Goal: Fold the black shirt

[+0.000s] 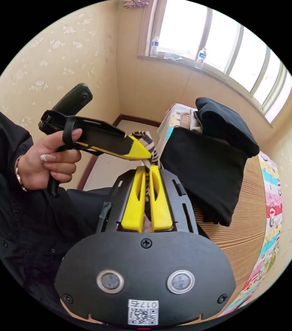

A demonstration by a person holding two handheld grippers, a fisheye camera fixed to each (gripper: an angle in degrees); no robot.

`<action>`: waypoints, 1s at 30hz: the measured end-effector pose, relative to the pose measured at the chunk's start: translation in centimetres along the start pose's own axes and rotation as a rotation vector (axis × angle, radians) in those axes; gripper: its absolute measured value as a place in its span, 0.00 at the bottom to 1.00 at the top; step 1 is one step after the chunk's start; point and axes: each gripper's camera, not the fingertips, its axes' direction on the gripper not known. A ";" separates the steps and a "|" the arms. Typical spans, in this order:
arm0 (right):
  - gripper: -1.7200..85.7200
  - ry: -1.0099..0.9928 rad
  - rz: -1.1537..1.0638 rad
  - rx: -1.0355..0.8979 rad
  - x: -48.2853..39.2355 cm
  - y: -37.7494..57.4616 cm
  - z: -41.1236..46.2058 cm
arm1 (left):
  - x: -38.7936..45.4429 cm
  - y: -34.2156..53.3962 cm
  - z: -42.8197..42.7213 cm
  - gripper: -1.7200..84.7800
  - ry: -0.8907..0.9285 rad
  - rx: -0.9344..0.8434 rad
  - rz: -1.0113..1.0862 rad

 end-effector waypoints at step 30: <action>0.06 0.288 1.775 0.712 24.1 79.4 -34.3 | -6.5 21.3 22.5 0.08 -0.032 -0.510 0.245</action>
